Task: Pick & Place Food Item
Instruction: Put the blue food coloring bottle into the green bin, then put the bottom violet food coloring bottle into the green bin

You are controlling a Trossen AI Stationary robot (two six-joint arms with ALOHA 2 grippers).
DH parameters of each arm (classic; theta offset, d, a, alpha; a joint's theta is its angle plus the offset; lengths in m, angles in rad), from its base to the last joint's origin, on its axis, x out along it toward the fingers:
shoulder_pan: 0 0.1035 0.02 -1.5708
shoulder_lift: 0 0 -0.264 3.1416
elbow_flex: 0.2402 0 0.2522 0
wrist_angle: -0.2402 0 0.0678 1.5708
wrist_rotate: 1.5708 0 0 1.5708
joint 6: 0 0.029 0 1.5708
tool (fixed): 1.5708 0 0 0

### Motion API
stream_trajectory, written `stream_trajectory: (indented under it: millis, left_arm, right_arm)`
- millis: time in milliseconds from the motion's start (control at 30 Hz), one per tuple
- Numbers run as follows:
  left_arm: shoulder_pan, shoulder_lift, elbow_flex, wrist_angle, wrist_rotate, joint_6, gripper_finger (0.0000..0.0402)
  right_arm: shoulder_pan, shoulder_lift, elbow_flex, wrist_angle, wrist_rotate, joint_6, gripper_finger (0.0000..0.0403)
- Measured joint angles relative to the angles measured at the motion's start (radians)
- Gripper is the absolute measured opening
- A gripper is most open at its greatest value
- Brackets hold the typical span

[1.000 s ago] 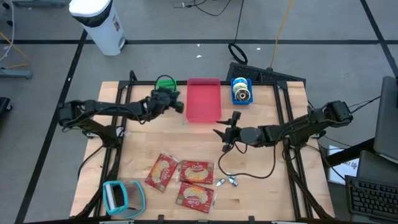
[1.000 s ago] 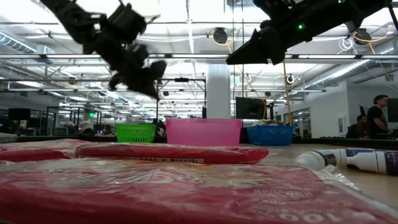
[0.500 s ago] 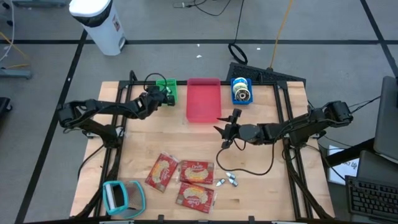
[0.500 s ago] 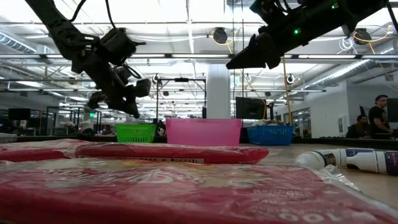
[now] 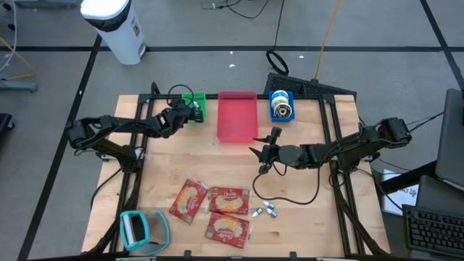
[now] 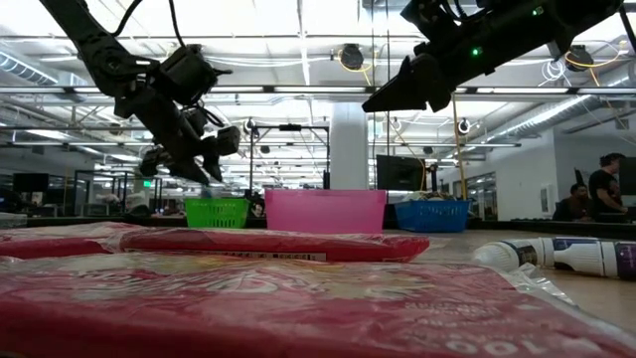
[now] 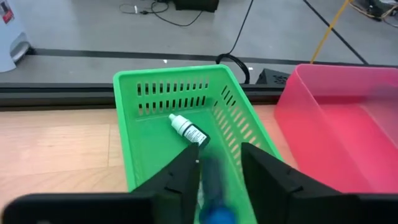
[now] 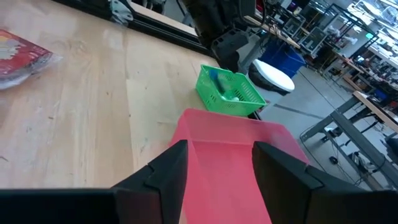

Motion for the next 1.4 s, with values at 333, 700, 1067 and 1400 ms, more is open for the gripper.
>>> stream_trajectory:
  millis: [333,700,1067,1400]
  left_arm:
    - [0.0,0.0,0.0,-0.003,0.012,0.122,0.0214]
    - [-0.242,-0.163,0.002,0.161,0.211,0.209,0.023]
    - [-0.621,-0.163,0.001,0.265,-0.018,0.298,0.023]
    - [-0.704,-0.141,0.001,0.182,0.0,0.177,0.023]
  right_arm:
    - [0.013,0.0,0.0,0.008,-0.013,0.008,0.017]
    - [0.322,-0.076,0.001,-0.107,-0.014,0.184,0.017]
    - [0.59,0.093,0.005,-0.268,0.013,0.714,0.0169]
    - [0.721,0.316,0.098,-0.317,0.013,0.993,0.0168]
